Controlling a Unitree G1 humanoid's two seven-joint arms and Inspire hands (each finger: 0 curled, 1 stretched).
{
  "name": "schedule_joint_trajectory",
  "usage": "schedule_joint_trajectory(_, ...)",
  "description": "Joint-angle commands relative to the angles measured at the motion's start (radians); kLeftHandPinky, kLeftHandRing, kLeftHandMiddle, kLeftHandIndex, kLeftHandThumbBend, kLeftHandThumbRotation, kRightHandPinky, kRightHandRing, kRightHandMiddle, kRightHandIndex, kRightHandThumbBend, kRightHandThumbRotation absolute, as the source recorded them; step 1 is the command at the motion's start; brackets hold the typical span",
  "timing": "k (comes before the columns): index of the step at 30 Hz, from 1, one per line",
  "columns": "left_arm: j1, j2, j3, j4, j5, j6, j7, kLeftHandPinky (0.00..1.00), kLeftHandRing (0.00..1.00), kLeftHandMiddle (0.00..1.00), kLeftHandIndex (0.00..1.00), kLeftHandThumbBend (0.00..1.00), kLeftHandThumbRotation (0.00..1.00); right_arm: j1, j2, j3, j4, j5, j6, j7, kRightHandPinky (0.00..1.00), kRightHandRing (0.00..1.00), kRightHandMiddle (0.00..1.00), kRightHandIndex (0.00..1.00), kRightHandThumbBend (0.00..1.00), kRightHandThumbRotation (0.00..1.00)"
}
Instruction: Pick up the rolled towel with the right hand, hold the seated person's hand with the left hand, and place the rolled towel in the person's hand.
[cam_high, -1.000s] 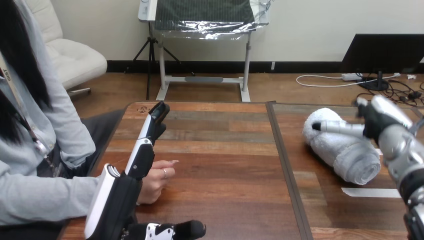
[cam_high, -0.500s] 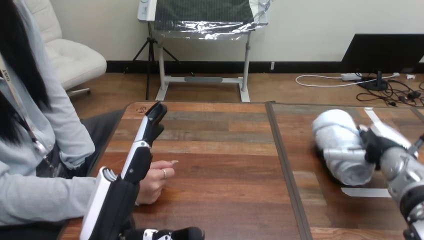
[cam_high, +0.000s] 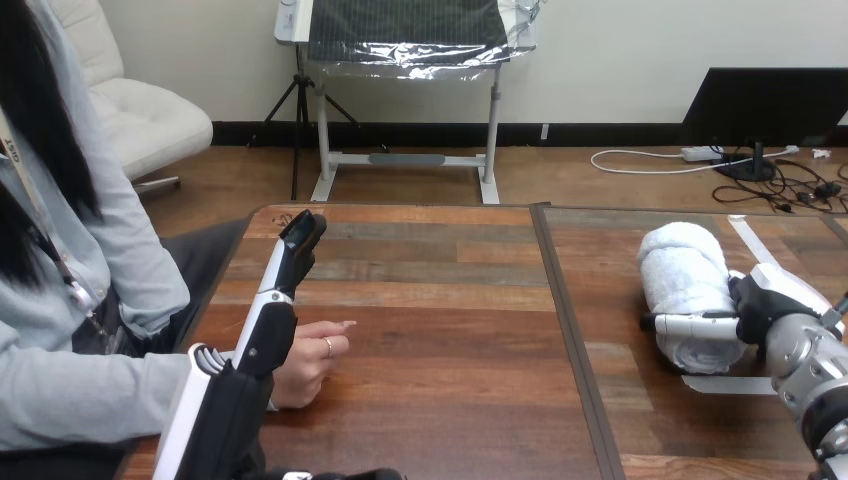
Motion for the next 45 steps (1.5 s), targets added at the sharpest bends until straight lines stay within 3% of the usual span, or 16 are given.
schedule_joint_trajectory(1,-0.012,0.002,-0.009,-0.072,-0.03,-0.024,0.0,1.0,1.0,1.0,1.0,1.0,0.58,0.034,0.057,0.003,0.006,0.007,0.007,0.015,0.41,0.7,0.79,0.93,0.96,0.61)
schedule_joint_trajectory(5,0.003,0.002,-0.016,-0.087,-0.045,-0.025,-0.002,1.0,1.0,1.0,1.0,1.0,0.58,0.045,0.065,-0.003,0.007,0.012,0.02,0.008,0.39,0.66,0.76,0.91,0.96,0.6)
schedule_joint_trajectory(10,0.027,0.004,-0.022,-0.116,-0.061,-0.01,-0.008,1.0,1.0,1.0,1.0,1.0,0.58,0.057,0.072,0.004,0.008,0.005,0.028,-0.005,0.42,0.69,0.78,0.86,0.95,0.58)
schedule_joint_trajectory(14,0.039,0.011,-0.033,-0.131,-0.082,-0.004,-0.016,1.0,1.0,1.0,1.0,1.0,0.57,0.066,0.08,0.007,0.008,0.001,0.038,-0.044,0.45,0.72,0.78,0.81,0.93,0.52)
schedule_joint_trajectory(23,0.053,0.015,-0.037,-0.15,-0.104,-0.003,-0.028,0.99,1.0,1.0,1.0,1.0,0.55,0.089,0.098,0.007,0.007,-0.004,0.048,-0.161,0.43,0.65,0.71,0.72,0.9,0.27)
schedule_joint_trajectory(30,0.059,0.02,-0.035,-0.161,-0.107,0.006,-0.038,0.99,1.0,1.0,1.0,1.0,0.54,0.096,0.098,-0.01,0.006,0.011,0.021,-0.192,0.41,0.61,0.66,0.64,0.88,0.07)
schedule_joint_trajectory(37,0.063,0.01,-0.029,-0.172,-0.097,0.017,-0.04,0.98,1.0,1.0,1.0,1.0,0.55,0.096,0.098,-0.034,0.005,0.036,0.004,-0.216,0.42,0.57,0.62,0.55,0.86,0.01)
schedule_joint_trajectory(45,0.046,0.014,-0.028,-0.158,-0.095,0.014,-0.046,0.95,1.0,1.0,1.0,1.0,0.57,0.094,0.101,-0.072,0.001,0.075,-0.034,-0.239,0.41,0.54,0.59,0.53,0.85,0.0)
